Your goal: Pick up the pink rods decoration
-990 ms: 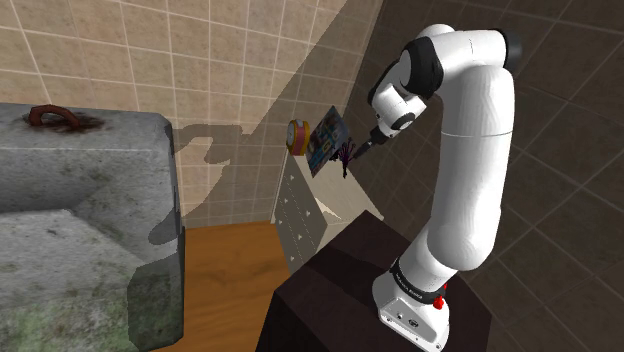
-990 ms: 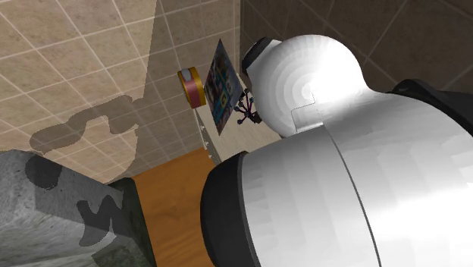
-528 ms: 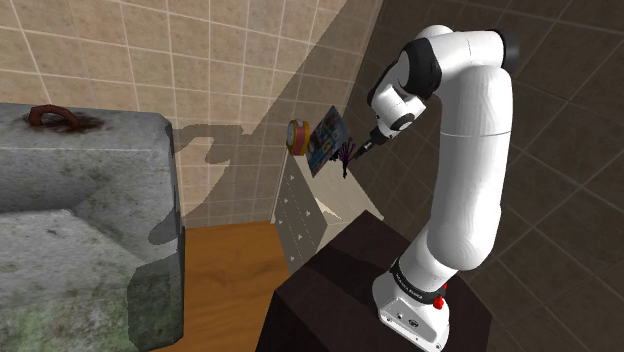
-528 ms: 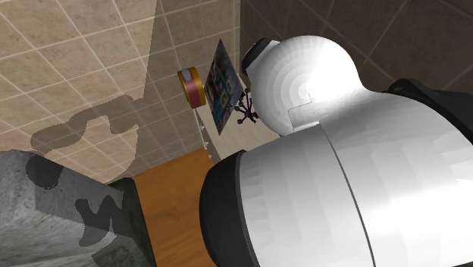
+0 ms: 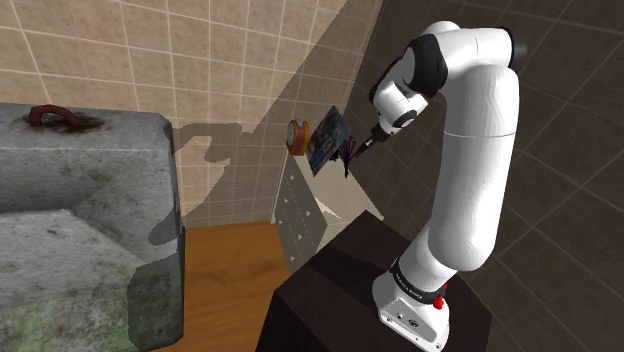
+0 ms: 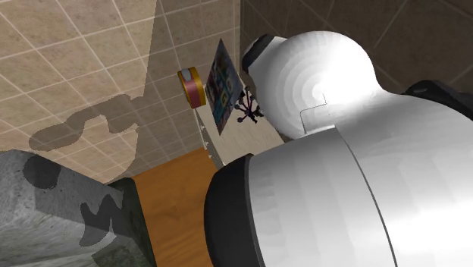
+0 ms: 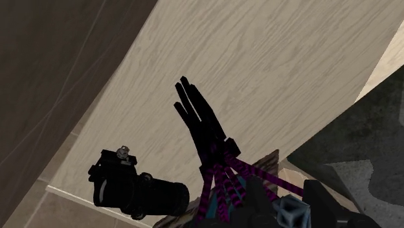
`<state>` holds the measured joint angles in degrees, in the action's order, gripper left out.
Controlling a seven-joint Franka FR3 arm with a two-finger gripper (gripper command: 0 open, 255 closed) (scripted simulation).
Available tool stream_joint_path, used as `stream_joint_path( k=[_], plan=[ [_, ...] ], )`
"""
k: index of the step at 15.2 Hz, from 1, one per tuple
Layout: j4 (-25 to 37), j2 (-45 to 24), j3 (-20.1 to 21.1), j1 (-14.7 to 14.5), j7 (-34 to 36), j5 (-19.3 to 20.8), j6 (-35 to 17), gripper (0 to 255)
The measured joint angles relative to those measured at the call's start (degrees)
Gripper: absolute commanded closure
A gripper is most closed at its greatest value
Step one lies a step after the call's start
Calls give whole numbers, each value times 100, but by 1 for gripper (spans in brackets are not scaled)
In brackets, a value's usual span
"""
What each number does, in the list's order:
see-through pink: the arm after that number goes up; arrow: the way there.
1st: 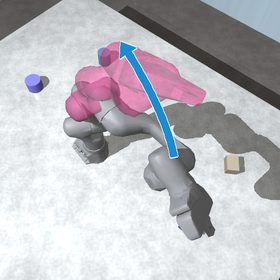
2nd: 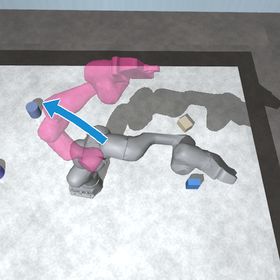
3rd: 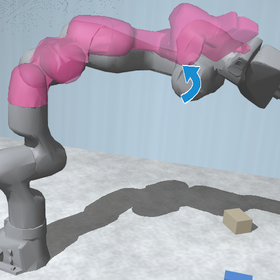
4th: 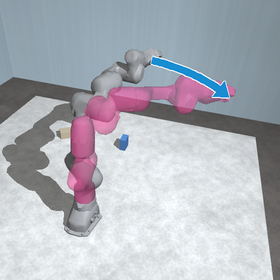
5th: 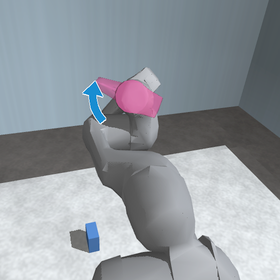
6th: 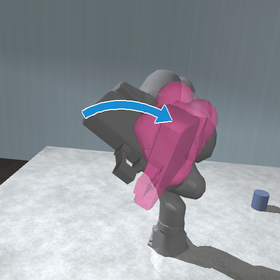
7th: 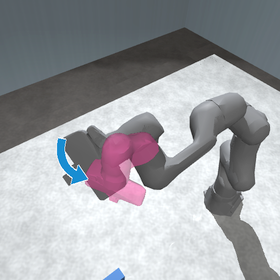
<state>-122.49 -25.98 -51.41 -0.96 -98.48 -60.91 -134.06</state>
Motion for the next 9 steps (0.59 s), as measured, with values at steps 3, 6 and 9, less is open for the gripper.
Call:
stream_joint_path(
  k=[3, 6, 9],
  plan=[
    [-11, 197, -174, -139, 202, 267, 59, 255],
    [-5, 379, -336, -279, 409, 524, 116, 255],
    [-9, 590, -517, -439, 627, 809, 172, 255]
  ],
)
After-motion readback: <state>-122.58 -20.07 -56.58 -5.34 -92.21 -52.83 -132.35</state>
